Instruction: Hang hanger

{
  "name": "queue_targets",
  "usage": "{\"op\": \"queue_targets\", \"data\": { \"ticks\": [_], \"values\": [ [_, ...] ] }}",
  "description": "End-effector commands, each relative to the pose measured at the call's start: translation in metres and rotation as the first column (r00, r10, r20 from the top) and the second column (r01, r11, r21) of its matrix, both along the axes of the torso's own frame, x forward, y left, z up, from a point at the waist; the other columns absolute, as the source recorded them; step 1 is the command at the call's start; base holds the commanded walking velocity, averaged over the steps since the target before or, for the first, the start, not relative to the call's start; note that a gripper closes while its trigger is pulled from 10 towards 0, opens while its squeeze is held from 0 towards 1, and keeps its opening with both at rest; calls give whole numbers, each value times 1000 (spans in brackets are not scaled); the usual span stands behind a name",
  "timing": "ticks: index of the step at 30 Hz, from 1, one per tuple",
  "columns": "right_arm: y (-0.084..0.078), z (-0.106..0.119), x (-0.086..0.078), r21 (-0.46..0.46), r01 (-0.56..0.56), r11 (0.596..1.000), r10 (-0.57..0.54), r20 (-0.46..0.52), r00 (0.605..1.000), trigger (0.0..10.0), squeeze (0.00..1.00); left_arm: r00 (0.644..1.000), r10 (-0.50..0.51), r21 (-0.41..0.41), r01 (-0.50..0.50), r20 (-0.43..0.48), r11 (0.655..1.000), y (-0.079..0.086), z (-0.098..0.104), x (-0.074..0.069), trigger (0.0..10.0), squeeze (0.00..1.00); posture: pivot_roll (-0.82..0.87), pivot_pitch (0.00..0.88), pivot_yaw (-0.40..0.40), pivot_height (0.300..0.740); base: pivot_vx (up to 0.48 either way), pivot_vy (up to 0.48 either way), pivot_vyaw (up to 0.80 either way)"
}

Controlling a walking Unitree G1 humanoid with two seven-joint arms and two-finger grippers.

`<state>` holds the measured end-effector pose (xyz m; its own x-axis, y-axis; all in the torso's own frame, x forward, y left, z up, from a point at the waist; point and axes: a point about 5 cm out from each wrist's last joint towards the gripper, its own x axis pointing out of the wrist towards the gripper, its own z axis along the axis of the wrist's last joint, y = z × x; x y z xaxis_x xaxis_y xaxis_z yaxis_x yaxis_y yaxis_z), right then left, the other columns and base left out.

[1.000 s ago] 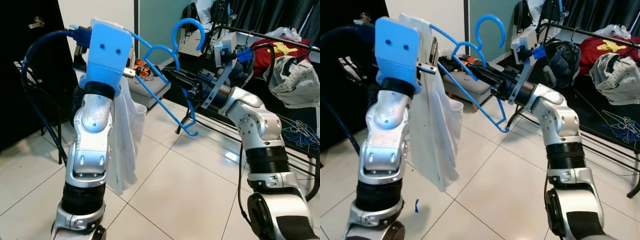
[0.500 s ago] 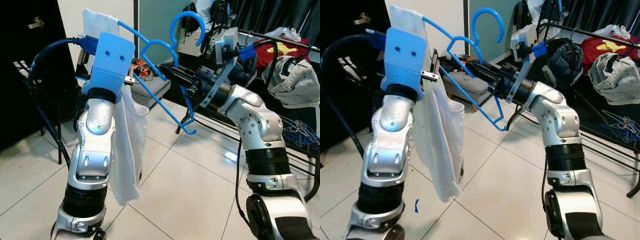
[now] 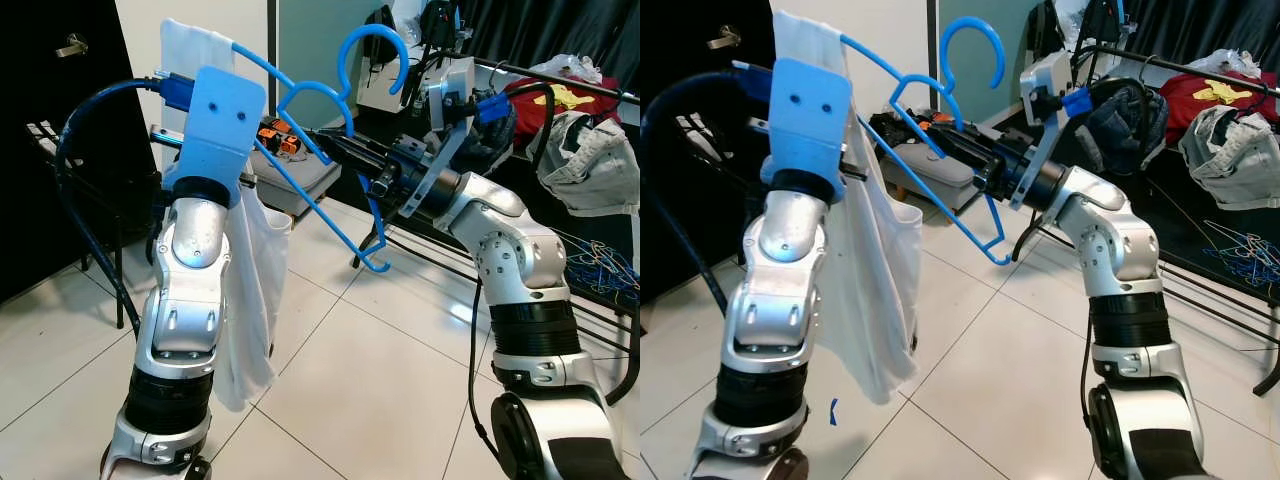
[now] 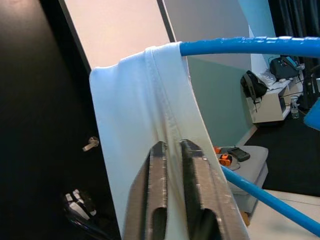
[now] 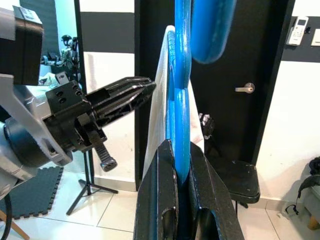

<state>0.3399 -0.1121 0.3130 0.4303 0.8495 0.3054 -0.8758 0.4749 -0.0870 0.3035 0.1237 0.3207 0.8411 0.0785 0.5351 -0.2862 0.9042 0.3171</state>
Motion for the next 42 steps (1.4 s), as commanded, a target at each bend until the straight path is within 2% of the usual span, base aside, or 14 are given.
{"op": "queue_targets", "data": {
  "ticks": [1,6,7,16,17,18,28,42],
  "values": [
    [2,4,-4,16,-17,1000,17,22,1000,10000,0,1000,20,7,-20,-3,1000,2,1,1,0,0,-29,0,-44,740,0,0,0],
    [2,2,-5,10,-21,1000,21,19,1000,10000,0,1000,3,-18,-3,2,1000,1,3,1,0,0,-28,0,-44,740,0,0,0],
    [2,2,-5,10,-21,1000,21,17,1000,10000,0,999,-16,-60,18,30,998,0,8,-3,10000,1000,-28,0,-44,740,0,0,0],
    [3,2,-6,10,-22,1000,22,16,1000,10000,0,999,-11,-70,13,36,997,0,11,-4,10000,1000,-27,0,-45,740,0,0,0],
    [3,2,-6,9,-23,1000,23,17,1000,10000,0,1000,-17,-71,19,25,997,-1,10,-3,10000,388,-27,0,-44,740,0,0,0],
    [3,2,-6,9,-25,1000,24,16,1000,10000,0,999,-34,-78,34,12,996,-3,8,-2,10000,0,-28,0,-44,740,0,0,0],
    [6,1,-8,8,-36,999,36,13,999,10000,0,996,-86,-113,83,-28,990,-10,3,1,10000,0,-32,0,-41,740,0,0,0],
    [10,0,-11,11,-56,998,56,13,998,10000,0,997,-65,-97,60,-46,993,-6,1,2,10000,0,-34,0,-34,740,0,0,0]
  ]
}}
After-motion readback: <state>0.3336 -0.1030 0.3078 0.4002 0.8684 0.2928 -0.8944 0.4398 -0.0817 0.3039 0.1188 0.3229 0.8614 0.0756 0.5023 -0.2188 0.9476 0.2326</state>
